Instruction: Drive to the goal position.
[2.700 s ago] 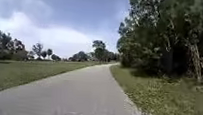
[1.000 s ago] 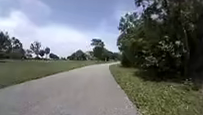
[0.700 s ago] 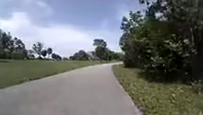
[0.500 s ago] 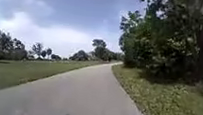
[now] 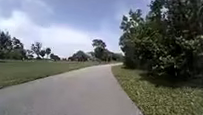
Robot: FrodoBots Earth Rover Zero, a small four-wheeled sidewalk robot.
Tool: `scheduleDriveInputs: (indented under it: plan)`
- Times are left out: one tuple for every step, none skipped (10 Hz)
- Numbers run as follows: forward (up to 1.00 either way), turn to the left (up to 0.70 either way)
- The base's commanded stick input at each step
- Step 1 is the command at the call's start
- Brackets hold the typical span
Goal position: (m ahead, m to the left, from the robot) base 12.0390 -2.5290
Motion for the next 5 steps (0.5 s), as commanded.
scheduleDriveInputs:
  plan:
    - [0.7, 0.0]
    - [0.7, 0.02]
    - [0.7, 0.09]
    - [0.7, 0.14]
    - [0.7, 0.14]
